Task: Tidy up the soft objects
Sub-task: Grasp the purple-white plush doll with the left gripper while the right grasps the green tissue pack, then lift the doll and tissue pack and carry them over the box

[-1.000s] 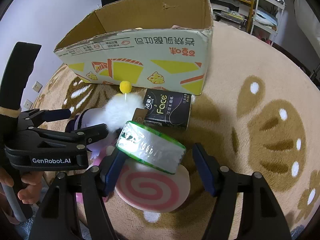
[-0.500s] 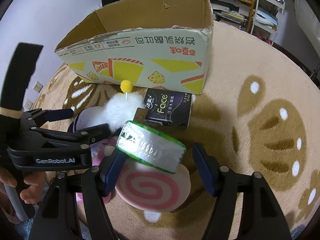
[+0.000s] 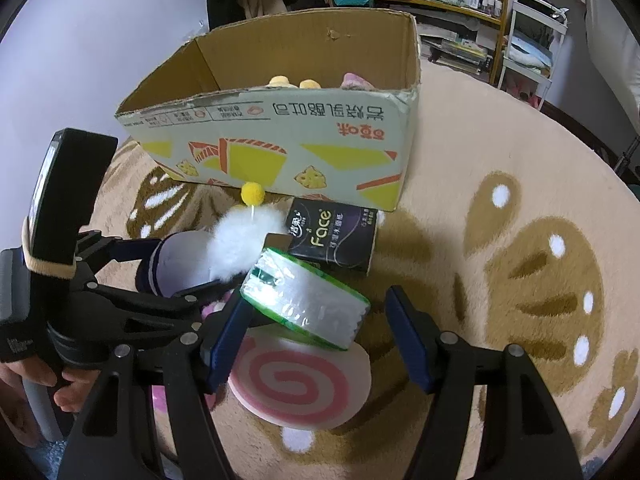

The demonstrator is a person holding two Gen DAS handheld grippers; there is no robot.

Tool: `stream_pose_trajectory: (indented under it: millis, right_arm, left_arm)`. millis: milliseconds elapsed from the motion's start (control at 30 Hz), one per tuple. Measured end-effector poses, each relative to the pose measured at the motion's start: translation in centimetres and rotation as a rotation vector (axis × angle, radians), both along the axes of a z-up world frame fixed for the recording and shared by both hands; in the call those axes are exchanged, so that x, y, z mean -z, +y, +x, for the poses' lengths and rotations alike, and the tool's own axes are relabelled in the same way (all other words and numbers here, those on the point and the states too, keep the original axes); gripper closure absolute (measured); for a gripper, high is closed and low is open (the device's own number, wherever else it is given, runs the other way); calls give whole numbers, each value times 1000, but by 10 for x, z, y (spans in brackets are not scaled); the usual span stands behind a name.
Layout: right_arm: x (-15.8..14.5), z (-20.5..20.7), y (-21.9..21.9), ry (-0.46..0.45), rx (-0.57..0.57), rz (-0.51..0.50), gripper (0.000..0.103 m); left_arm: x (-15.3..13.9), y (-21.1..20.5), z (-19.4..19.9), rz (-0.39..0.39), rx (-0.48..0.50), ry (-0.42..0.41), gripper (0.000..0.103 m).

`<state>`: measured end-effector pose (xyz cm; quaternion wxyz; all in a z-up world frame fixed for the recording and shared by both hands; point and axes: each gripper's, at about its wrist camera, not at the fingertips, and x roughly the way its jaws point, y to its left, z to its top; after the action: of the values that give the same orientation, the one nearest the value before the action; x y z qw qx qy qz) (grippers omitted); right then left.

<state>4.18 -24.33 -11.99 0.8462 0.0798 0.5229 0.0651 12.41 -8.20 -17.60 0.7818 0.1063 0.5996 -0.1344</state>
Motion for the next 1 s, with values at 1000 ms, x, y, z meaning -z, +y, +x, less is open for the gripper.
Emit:
stream_pose_trajectory:
  millis: [1000]
  right_arm:
    - [-48, -18, -14, -231, 39, -35, 47]
  left_arm:
    - [-98, 13, -50, 9, -190, -313, 17]
